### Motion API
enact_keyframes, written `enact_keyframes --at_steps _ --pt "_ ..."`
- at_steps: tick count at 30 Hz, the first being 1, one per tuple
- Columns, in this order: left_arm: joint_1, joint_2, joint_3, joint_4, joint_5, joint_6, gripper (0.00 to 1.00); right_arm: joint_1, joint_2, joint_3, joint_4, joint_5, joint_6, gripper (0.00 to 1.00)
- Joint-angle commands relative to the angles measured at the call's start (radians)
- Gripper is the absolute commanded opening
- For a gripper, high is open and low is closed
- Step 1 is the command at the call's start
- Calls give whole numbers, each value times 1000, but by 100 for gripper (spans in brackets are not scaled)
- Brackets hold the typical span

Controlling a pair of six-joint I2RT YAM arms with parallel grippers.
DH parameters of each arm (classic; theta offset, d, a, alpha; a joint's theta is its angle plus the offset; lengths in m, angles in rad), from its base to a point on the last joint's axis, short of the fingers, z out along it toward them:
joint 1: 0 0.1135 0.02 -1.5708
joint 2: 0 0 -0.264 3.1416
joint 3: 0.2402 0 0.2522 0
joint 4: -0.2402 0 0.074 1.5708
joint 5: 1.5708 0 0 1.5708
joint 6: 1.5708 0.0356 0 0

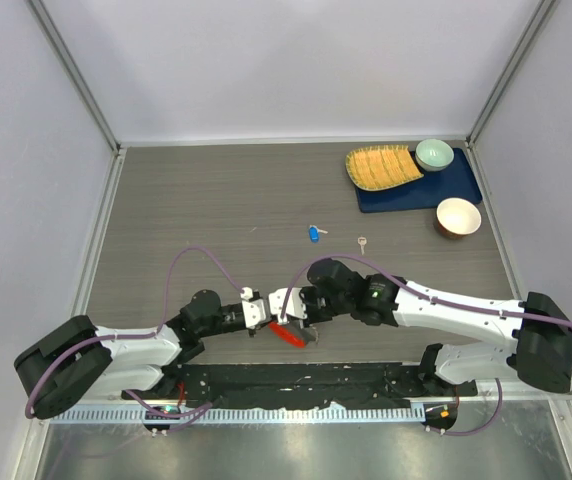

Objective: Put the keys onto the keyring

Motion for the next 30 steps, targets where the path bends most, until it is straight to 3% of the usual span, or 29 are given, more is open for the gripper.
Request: enact_keyframes --at_steps 1,19,30 --pt "-1 -9 24 124 -11 -1 0 18 18 44 45 -31 -6 1" --pt "0 16 18 193 -31 -51 0 22 49 45 45 -25 15 1" --pt "0 7 16 161 -43 -54 0 22 27 30 43 118 29 1"
